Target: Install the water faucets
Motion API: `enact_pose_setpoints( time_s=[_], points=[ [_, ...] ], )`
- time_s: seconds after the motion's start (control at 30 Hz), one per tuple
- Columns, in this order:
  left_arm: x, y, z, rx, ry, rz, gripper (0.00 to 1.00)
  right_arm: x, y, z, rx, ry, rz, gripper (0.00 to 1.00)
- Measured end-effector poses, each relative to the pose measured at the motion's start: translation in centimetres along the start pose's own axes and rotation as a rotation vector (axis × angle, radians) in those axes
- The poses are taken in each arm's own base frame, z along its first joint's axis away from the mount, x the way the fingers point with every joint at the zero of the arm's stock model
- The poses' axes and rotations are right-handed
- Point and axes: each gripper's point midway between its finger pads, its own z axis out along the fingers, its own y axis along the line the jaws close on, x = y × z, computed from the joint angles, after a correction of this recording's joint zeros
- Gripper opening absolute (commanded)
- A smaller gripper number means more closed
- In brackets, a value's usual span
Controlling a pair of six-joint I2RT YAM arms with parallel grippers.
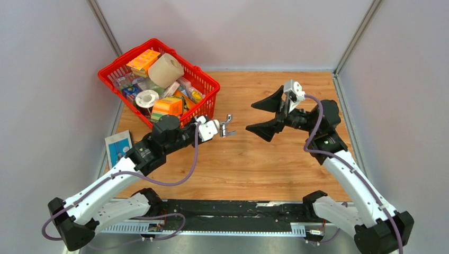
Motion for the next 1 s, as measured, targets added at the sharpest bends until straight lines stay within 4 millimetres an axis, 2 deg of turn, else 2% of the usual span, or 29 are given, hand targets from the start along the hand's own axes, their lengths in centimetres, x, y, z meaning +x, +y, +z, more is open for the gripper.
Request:
enact_pose_setpoints(
  time_s=[0.1, 0.23, 0.37, 0.57, 0.7, 0.83, 1.0],
  points=[
    [-1.6, -0.5, 0.1, 0.052, -0.044, -0.054, 0.00, -1.0, 0.7, -0.5, 0.026, -0.038, -0.133, 1.00],
    [-3.4, -0.9, 0.2, 0.110, -0.083, -0.149, 0.00, -0.9, 0.6, -0.7, 0.076, -0.045, -0.243, 1.00],
    [-4.3, -0.3, 0.8, 0.140, -0.069, -0.281, 0.00, 0.7, 0.4, 0.1, 0.114, -0.004, -0.354, 1.00],
    [-4.5, 1.1, 2.2, 0.166, -0.019, -0.466, 0.00, 4.1, 2.4, 1.7, 0.077, 0.080, -0.552, 1.00],
    [-4.3, 0.9, 2.1, 0.190, 0.004, -0.550, 0.00, 5.5, 3.2, 2.1, 0.069, 0.116, -0.695, 0.99],
    [-4.6, 0.3, 1.7, 0.234, 0.014, -0.614, 0.00, 6.8, 3.2, 2.2, 0.077, 0.160, -0.827, 0.92],
    [-5.5, 0.1, 1.6, 0.277, 0.002, -0.667, 0.00, 8.1, 2.2, 2.3, 0.120, 0.232, -0.964, 0.82]
  ],
)
